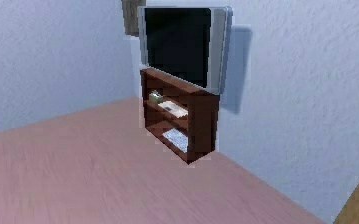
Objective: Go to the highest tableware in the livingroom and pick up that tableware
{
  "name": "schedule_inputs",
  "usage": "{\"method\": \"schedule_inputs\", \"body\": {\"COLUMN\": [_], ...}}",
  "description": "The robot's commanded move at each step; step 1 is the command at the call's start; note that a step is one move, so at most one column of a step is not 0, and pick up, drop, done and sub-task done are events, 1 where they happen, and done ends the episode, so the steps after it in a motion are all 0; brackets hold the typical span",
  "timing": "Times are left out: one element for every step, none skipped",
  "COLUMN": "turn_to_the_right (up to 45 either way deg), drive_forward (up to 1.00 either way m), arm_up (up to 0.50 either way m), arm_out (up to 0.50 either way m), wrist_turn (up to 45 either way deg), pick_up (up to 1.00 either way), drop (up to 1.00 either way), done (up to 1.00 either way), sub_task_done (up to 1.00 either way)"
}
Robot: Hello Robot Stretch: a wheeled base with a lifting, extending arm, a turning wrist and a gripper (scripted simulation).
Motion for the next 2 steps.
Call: {"method": "schedule_inputs", "body": {"turn_to_the_right": [0.0, 0.0], "drive_forward": [0.00, 0.00], "arm_up": [0.00, 0.00], "arm_out": [0.00, 0.00], "wrist_turn": [45.0, 45.0], "pick_up": [0.00, 0.00], "drop": [0.00, 0.00], "done": [0.00, 0.00], "sub_task_done": [0.00, 0.00]}}
